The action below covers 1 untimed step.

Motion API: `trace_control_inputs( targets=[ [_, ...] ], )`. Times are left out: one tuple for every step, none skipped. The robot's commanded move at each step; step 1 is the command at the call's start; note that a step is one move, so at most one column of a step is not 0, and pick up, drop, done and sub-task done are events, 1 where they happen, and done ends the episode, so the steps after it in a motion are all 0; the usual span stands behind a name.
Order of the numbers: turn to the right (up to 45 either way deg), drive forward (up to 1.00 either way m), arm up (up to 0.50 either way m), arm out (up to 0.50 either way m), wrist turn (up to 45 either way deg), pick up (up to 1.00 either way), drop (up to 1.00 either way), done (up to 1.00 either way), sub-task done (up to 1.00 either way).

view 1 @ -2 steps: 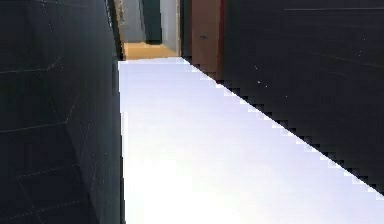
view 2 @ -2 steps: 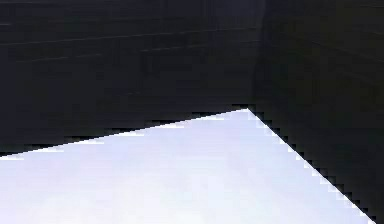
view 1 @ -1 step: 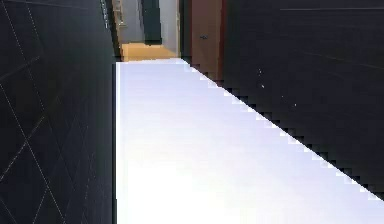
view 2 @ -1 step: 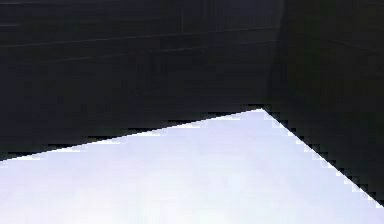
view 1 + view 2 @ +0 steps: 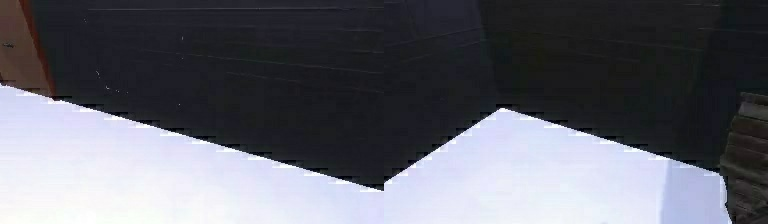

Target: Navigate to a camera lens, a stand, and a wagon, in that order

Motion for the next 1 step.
trace_control_inputs(
  targets=[
    [24.0, 0.0, 0.0, 0.0, 0.0, 0.0, 0.0, 0.0, 0.0]
  ],
)
